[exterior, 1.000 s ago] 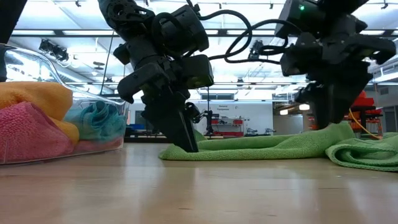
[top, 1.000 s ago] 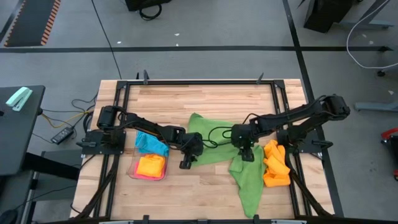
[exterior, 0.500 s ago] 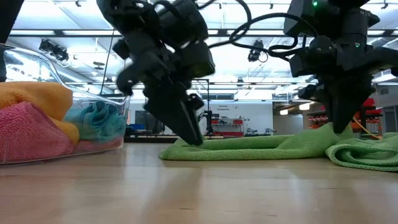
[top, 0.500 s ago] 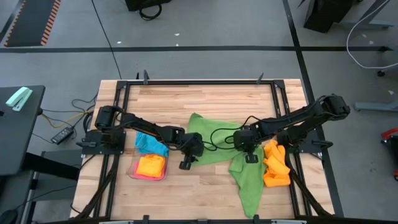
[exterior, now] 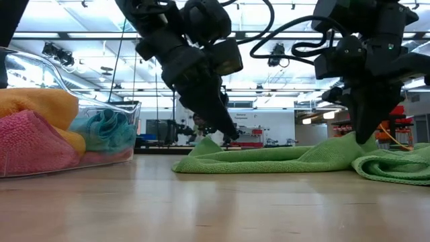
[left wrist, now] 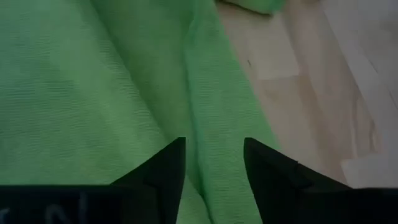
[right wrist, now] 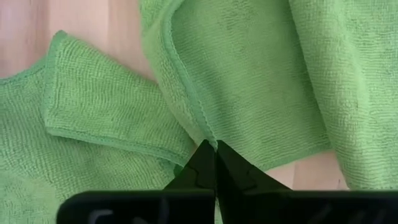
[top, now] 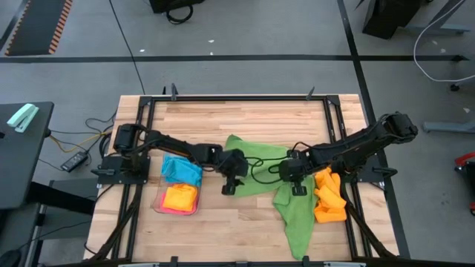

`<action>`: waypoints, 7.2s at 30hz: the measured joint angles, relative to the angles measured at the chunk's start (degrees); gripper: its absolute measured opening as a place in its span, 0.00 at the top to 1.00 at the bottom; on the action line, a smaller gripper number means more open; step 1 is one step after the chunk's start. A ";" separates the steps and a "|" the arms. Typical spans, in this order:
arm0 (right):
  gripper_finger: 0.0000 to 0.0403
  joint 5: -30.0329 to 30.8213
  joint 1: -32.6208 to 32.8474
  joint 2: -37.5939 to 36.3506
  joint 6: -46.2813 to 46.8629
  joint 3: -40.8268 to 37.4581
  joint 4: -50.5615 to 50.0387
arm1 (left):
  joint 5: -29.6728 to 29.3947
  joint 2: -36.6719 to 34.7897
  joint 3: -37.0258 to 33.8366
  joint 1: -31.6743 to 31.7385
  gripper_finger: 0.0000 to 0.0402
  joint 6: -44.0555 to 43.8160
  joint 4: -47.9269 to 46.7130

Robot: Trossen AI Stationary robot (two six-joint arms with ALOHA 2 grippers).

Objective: Fold microfiber towels
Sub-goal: Fold the left green microfiber cloth

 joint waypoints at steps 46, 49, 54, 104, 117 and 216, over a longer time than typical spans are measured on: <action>1.00 14.47 13.94 0.00 -5.85 15.15 -16.43 | 15.19 8.05 -1.49 3.83 0.57 -2.99 9.68; 0.99 14.47 13.95 0.00 -5.76 15.15 -16.43 | 16.42 7.92 -1.49 3.90 0.58 -3.11 9.14; 0.99 14.45 13.95 0.00 -5.68 15.12 -16.45 | 19.60 7.67 -1.53 3.85 0.62 -3.17 7.53; 0.99 16.72 10.47 -5.47 -5.65 19.92 -23.91 | -3.57 0.67 27.20 3.92 0.97 17.07 -50.60; 0.99 6.01 -0.61 -8.61 -12.13 33.67 -32.46 | -6.09 -5.39 41.58 6.86 0.98 23.05 -59.18; 0.99 12.26 -20.06 -6.51 -17.18 6.58 -6.03 | -1.27 -2.30 11.39 16.34 0.94 11.81 -28.41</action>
